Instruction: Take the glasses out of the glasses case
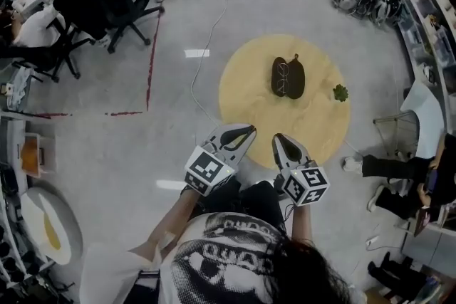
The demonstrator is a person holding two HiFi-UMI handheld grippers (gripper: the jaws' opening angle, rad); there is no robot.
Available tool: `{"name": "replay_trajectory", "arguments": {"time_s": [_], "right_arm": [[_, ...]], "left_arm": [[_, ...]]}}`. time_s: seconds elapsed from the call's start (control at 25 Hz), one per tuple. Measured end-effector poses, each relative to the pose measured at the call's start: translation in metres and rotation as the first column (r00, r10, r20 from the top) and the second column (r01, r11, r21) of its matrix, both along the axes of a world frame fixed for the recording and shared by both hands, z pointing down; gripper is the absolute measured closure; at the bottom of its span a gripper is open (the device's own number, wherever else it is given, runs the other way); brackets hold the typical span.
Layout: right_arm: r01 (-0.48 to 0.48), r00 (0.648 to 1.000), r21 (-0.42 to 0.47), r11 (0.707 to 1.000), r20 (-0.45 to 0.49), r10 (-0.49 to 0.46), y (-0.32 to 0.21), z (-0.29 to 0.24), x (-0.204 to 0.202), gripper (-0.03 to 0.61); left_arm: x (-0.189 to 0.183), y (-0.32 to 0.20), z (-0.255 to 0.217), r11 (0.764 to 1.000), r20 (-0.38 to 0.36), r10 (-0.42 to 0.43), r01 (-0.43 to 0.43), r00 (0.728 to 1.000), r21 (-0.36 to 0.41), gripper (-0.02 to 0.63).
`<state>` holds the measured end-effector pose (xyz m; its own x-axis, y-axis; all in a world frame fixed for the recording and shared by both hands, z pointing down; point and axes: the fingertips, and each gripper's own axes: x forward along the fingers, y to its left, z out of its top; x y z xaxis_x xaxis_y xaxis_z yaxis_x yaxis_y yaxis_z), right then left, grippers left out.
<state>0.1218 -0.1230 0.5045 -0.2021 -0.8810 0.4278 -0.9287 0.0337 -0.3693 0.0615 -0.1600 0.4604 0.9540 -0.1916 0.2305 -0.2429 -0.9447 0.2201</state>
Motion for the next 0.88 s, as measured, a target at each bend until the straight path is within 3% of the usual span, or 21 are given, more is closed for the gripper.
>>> {"name": "replay_trajectory", "arguments": {"time_s": [0.2,0.4,0.64,0.88], "right_arm": [[0.031,0.999,0.006,1.000,-0.025,-0.030,-0.028,0.003,0.027,0.557],[0.072,0.996,-0.042,0.997,-0.047,-0.074,-0.053,0.025,0.068,0.545],[0.140,0.984,-0.118,0.983,-0.093,-0.152,-0.092,0.054,0.119,0.525],[0.181,0.976,-0.210,0.961,-0.081,-0.202,-0.152,0.099,0.163,0.472]], "left_arm": [[0.011,-0.012,-0.004,0.999,0.003,-0.029,0.029,1.000,0.030,0.592],[0.026,-0.025,0.000,0.993,0.023,-0.116,0.115,0.993,0.033,0.592],[0.047,-0.038,0.001,0.971,0.038,-0.237,0.237,0.971,0.019,0.592],[0.075,-0.048,-0.001,0.947,0.063,-0.321,0.318,0.945,0.053,0.592]]}}
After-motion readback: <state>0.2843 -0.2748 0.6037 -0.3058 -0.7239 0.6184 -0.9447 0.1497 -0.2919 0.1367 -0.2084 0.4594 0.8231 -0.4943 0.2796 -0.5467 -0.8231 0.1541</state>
